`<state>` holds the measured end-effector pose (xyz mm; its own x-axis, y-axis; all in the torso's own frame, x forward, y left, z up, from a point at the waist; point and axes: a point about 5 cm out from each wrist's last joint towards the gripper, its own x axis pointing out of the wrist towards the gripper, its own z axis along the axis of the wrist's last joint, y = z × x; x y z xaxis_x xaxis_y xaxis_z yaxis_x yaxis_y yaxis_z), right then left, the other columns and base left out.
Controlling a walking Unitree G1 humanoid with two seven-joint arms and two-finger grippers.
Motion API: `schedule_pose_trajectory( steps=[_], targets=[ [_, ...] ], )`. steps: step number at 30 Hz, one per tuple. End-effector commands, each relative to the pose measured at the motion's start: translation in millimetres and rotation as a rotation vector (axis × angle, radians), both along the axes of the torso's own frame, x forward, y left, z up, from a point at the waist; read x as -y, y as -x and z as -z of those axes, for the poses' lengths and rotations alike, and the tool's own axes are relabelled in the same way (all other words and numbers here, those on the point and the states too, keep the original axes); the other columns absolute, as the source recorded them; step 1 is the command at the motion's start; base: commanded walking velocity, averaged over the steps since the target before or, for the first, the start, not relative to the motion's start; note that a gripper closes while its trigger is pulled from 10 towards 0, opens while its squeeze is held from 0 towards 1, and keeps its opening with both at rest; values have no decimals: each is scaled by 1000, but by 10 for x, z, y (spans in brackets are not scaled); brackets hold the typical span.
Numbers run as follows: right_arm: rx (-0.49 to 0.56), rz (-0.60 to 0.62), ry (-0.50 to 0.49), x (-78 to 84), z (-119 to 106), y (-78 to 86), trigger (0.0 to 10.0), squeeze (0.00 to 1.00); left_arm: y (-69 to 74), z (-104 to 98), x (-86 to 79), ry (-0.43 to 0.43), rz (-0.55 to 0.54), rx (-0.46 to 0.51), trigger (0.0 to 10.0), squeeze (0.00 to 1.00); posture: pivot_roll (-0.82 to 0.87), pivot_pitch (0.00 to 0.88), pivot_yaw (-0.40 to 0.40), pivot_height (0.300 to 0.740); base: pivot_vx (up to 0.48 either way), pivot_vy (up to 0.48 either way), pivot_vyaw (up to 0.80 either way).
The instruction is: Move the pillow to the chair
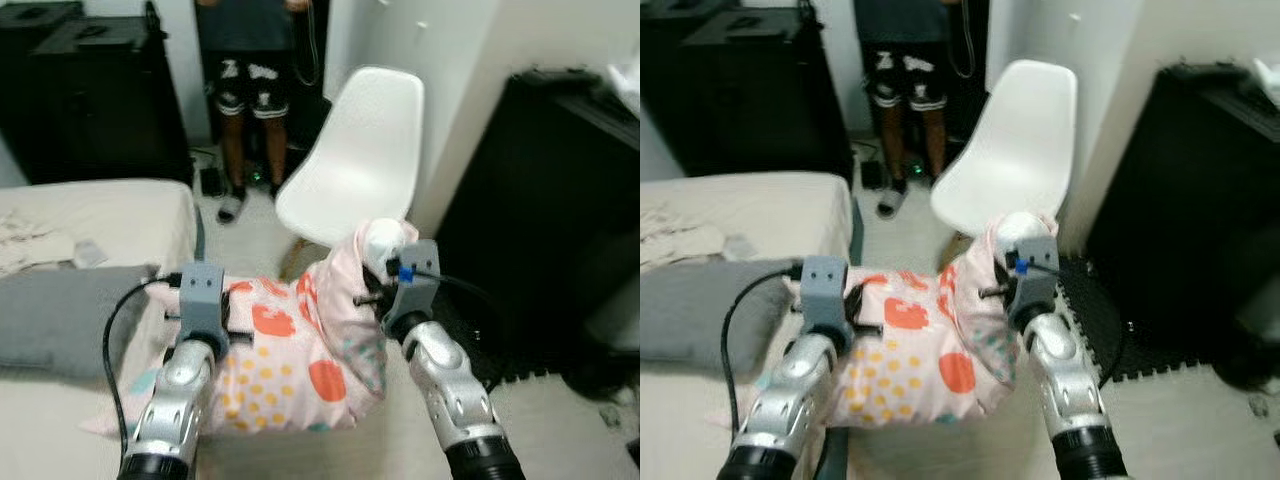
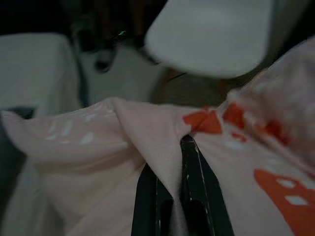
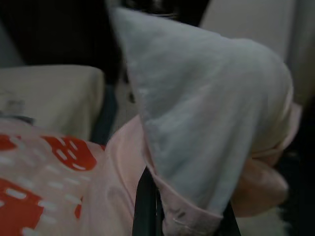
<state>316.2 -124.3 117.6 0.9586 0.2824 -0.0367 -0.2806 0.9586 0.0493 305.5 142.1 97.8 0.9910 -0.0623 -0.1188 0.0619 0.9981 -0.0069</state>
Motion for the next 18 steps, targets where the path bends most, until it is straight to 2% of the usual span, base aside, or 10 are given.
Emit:
schedule_pose_trajectory(
  steps=[1, 9, 18],
  targets=[
    [87, -51, -4, -129, -213, -36, 10000, 0, -17, -94, 72, -21, 38, 51, 10000, 0, 16, 84, -12, 740, 0, 0, -800],
    [117, -44, -32, -127, -342, -77, 10000, 0, -13, -92, 65, -9, 29, 49, 10000, 0, 15, 84, -12, 740, 0, 0, -800],
    [118, -42, -25, -143, -353, -81, 10000, 0, -15, -87, 74, -25, 33, 47, 10000, 0, 15, 82, -13, 740, 0, 0, -800]
  ],
)
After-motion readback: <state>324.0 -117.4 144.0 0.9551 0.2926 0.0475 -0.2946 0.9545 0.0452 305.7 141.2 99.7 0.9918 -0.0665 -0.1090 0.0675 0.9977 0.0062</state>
